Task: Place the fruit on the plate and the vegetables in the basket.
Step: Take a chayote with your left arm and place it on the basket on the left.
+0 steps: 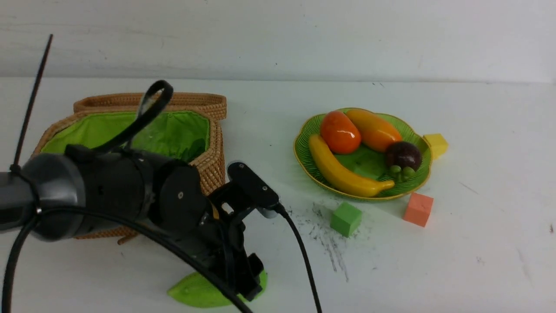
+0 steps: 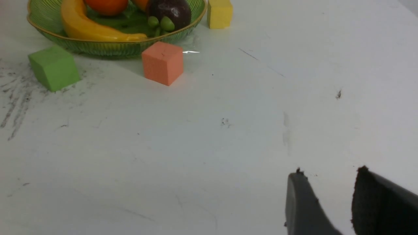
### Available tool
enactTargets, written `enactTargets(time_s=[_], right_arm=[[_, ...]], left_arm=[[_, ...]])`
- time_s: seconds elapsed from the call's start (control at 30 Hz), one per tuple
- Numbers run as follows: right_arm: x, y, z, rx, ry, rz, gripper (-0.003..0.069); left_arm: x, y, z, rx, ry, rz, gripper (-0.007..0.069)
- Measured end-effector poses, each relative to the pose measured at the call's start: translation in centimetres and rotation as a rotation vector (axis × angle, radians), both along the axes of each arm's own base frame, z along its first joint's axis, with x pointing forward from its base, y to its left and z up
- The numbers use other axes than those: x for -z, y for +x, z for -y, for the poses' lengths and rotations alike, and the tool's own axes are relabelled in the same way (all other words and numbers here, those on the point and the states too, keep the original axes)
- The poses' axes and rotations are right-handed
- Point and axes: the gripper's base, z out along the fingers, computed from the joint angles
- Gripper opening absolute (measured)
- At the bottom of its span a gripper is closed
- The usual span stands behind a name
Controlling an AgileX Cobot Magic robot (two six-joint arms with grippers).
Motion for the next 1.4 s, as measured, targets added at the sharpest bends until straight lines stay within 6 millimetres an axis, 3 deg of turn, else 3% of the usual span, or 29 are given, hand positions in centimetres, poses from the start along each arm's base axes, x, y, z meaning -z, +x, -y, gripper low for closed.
enactTargets(time_s=[0.2,0.37,0.47,0.63,0.77,0.87,1.0,1.1,1.23,1.4], right_arm=[[0.0,0.0,0.0,0.0,-0.001,0.0,0.024],[0.0,0.0,0.0,0.0,-0.003,0.0,0.024],[0.0,0.0,0.0,0.001,-0.007,0.0,0.024],[0.0,0.0,0.0,0.001,-0.009,0.0,0.024],[0.0,0.0,0.0,0.001,-0.01,0.0,0.024],[0.0,0.0,0.0,0.001,-0.01,0.0,0.024],[0.0,0.0,0.0,0.001,-0.01,0.0,0.024],[0.0,0.0,0.0,0.001,-0.01,0.0,0.024],[0.0,0.0,0.0,0.001,-0.01,0.0,0.024],[0.0,0.0,0.0,0.001,-0.01,0.0,0.024]], left_arm=[[2.7,0.3,0.2,-0.07,0.022,-0.096,0.0567],[2.9,0.0,0.2,-0.09,0.029,-0.153,0.0533],[2.3,-0.5,0.2,-0.099,0.031,-0.224,0.0461],[-1.0,-0.4,0.5,-0.052,0.055,-0.256,0.0454],[-6.0,0.7,0.2,0.014,0.139,-0.15,0.0454],[-10.3,1.6,-0.9,0.022,0.206,-0.011,0.0454],[-15.5,4.3,-4.2,-0.077,0.258,0.256,0.0454],[-16.6,6.8,-7.2,-0.21,0.228,0.397,0.0454],[-15.8,9.9,-10.4,-0.331,0.187,0.488,0.0454],[-13.1,12.2,-11.0,-0.344,0.189,0.473,0.0454]])
